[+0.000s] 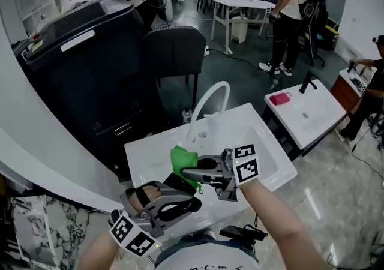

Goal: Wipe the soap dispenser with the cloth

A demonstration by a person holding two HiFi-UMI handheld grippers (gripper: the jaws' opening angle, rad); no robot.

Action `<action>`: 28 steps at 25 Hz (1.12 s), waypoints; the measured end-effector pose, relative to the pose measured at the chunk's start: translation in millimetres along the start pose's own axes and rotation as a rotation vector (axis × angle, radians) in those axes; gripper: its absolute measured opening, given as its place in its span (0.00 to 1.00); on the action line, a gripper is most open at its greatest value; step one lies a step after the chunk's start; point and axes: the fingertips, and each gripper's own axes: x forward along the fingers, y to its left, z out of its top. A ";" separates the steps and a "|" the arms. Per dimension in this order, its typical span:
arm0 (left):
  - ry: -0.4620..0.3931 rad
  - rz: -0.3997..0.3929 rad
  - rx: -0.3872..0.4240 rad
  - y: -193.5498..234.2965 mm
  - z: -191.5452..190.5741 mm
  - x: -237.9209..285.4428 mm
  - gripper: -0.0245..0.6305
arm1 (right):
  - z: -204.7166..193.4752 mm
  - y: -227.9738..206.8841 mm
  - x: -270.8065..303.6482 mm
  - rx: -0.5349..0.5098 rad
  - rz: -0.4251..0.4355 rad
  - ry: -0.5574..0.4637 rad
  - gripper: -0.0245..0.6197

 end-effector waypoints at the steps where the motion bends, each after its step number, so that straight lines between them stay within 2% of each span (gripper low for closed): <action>1: 0.004 -0.011 0.013 -2.0 0.2 1.9 0.18 | -3.5 -7.9 1.4 0.004 -0.026 0.019 0.11; 6: 0.060 -0.052 0.095 -11.4 -5.7 10.9 0.18 | -16.6 -45.0 -1.3 -0.003 -0.183 0.099 0.11; 9: 0.108 -0.089 0.160 -18.7 -14.8 13.7 0.18 | -8.9 -45.4 -12.5 -0.060 -0.227 0.102 0.11; 15: 0.168 -0.163 0.263 -27.6 -31.3 18.4 0.18 | 26.0 -7.0 -26.1 -0.218 -0.171 0.064 0.11; 17: 0.182 -0.192 0.308 -29.3 -35.9 18.5 0.18 | 27.5 3.7 -23.7 -0.290 -0.163 0.100 0.11; 20: 0.188 -0.239 0.378 -30.0 -38.4 20.8 0.18 | 13.5 16.0 -14.5 -0.379 -0.132 0.225 0.11; 24: 0.195 -0.270 0.424 -25.2 -38.7 22.2 0.18 | -18.7 20.0 -9.3 -0.388 -0.081 0.392 0.11; 28: 0.207 -0.294 0.466 -30.5 -39.8 20.1 0.18 | -22.0 13.0 -11.1 -0.355 -0.091 0.408 0.11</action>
